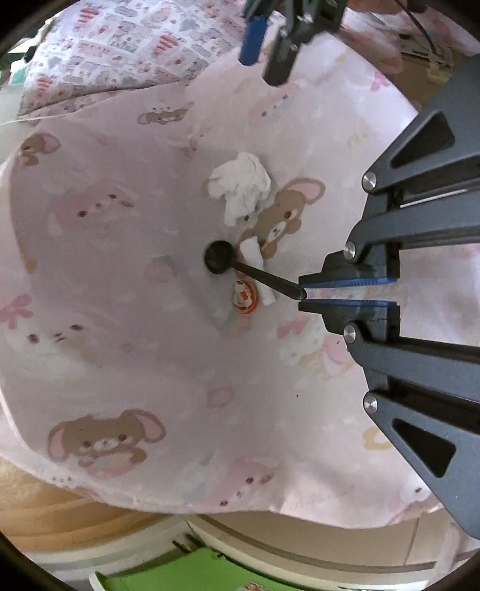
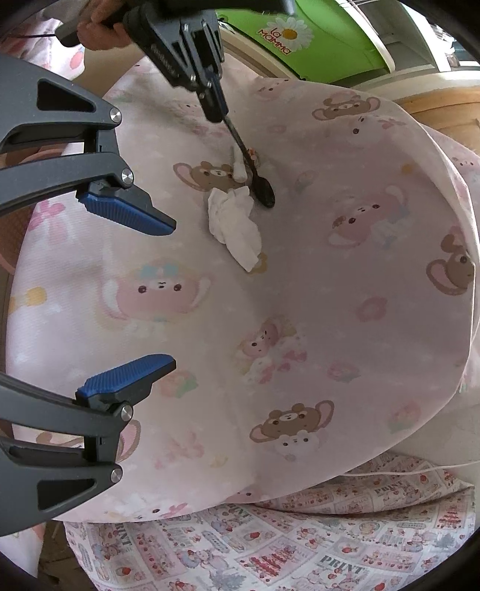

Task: Collect trash
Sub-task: 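Move the open left tool toward the black spoon on the seat, then grasp the black spoon handle with the left tool, then lift the spoon with the left tool while the right tool approaches the white tissue, then grasp the crumpled white tissue with the right tool, then carry spoon and tissue down over the pink wastebasket with both tools, then open both tools to drop spoon and tissue into the wastebasket, then raise both open tools back toward the chair seat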

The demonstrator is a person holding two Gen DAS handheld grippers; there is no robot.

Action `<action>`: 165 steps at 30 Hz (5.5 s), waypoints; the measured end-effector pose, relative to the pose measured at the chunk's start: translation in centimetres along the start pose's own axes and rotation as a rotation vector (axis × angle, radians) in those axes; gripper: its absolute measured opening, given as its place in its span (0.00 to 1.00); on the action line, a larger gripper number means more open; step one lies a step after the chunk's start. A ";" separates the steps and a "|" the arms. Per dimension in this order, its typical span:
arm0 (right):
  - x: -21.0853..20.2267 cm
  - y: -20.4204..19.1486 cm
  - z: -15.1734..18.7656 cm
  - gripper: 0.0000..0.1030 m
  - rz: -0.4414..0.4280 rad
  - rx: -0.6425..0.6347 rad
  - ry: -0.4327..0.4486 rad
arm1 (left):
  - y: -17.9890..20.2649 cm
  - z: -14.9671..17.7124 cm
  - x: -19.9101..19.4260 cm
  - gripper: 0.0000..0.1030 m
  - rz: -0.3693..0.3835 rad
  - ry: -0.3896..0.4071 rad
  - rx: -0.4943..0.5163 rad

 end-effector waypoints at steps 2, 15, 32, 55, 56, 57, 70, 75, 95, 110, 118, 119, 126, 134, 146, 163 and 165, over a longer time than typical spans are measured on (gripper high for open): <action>-0.1 0.1 -0.1 0.67 0.005 0.001 0.001 | 0.0 0.1 -1.3 0.00 -0.015 0.029 -0.039; -0.7 0.0 -0.4 0.71 -0.056 0.043 0.005 | 2.4 0.5 -4.5 0.23 0.003 0.084 -0.032; -0.7 0.0 -0.7 0.71 -0.054 0.021 0.003 | 0.3 -2.5 4.3 0.06 0.119 -0.108 -0.043; 5.1 -5.2 -4.7 0.82 -0.077 -0.119 -0.053 | 0.5 4.0 -9.0 0.06 -0.169 0.152 -0.158; 5.6 -5.3 -4.7 0.82 -0.078 -0.119 -0.060 | 0.4 4.2 -8.9 0.06 -0.173 0.151 -0.163; 6.1 -5.4 -4.8 0.82 -0.070 -0.119 -0.061 | 0.1 4.5 -8.9 0.06 -0.171 0.149 -0.174; 7.0 -6.7 -3.7 0.19 -0.054 -0.131 -0.023 | -0.8 6.0 -8.1 0.07 -0.234 0.174 -0.206; 4.9 -5.7 -3.1 0.16 -0.031 -0.075 0.014 | 0.0 5.5 -9.8 0.07 -0.218 0.244 -0.185; -10.2 -6.3 1.6 0.16 -0.193 -0.134 0.134 | 4.5 9.0 -12.8 0.07 -0.084 0.172 -0.182; -7.9 -8.8 8.6 0.16 -0.273 -0.173 -0.043 | 5.3 13.6 -7.9 0.07 0.029 -0.110 -0.271; -5.0 -9.5 11.2 0.16 -0.263 -0.195 -0.149 | 5.1 17.3 -3.4 0.06 0.156 -0.313 -0.439; -4.5 -9.6 11.6 0.16 -0.261 -0.198 -0.166 | 5.1 17.7 -3.0 0.05 0.168 -0.331 -0.458; -0.1 -10.4 14.6 0.16 -0.196 -0.253 -0.280 | 5.7 19.1 -0.5 0.03 0.149 -0.389 -0.450; 4.5 -10.1 17.5 0.16 -0.110 -0.286 -0.384 | 3.8 23.0 4.2 0.03 0.103 -0.558 -0.542; 5.6 -10.3 18.3 0.21 -0.060 -0.315 -0.383 | 2.2 25.1 5.9 0.05 0.065 -0.624 -0.650; 5.1 -9.5 17.1 0.60 -0.049 -0.270 -0.348 | 0.9 23.7 4.2 0.56 0.018 -0.577 -0.680; 5.1 -9.5 17.1 0.67 -0.059 -0.267 -0.353 | 0.8 23.4 3.9 0.56 0.018 -0.564 -0.675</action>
Point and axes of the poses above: each gripper's, at about its wrist camera, not at the fingertips, and x roughly the way its jaws point, y to its right, z to its underside, the point moved 8 cm from there along x, roughly the way its jaws point, and after that the axes turned 2 degrees about z, right-handed, at the moved point
